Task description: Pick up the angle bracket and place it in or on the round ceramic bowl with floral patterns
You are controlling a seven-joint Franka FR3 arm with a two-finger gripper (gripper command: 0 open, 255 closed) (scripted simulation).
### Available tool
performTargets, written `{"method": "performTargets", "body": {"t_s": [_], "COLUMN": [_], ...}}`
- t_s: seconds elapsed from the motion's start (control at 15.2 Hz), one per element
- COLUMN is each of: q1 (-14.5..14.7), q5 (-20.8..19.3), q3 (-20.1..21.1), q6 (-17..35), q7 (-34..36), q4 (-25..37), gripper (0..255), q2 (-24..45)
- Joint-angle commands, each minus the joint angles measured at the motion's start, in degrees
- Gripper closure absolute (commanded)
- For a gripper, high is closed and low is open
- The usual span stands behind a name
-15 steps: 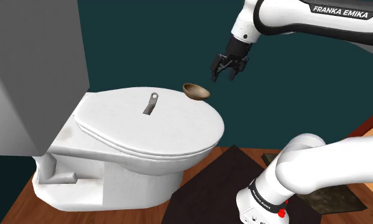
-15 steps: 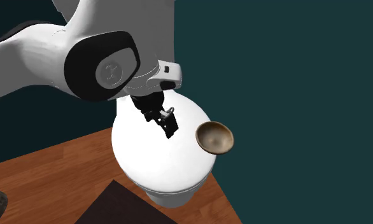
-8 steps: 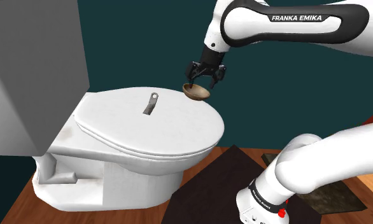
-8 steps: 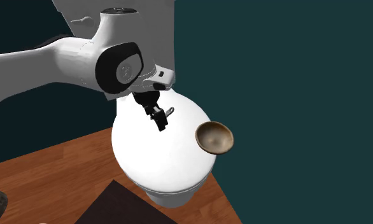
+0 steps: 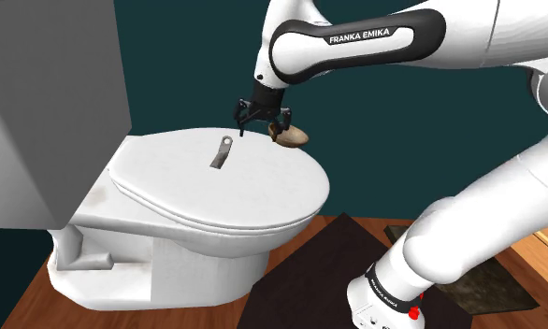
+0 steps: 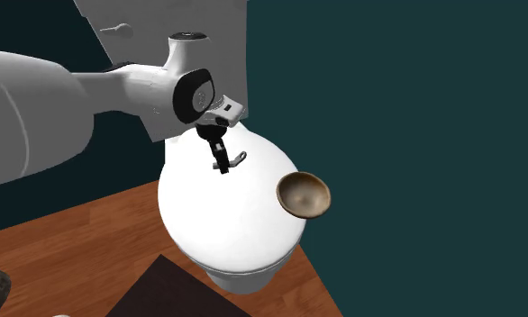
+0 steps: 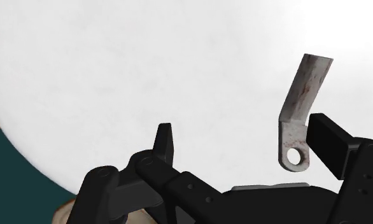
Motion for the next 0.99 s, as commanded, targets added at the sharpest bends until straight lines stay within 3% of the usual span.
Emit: {"method": "performTargets", "body": {"t_s": [0.0, 0.46, 0.92], "q1": [-0.2, 1.05, 1.35], "q5": [-0.78, -4.75, -5.59], "q3": [1.23, 2.5, 2.23], "q6": [1.3, 3.57, 7.75], "q7": [4.96, 20.36, 21.04], "q4": [3.08, 15.71, 13.52], "gripper": [0, 0, 0], "q2": [4.92, 21.75, 23.86]}}
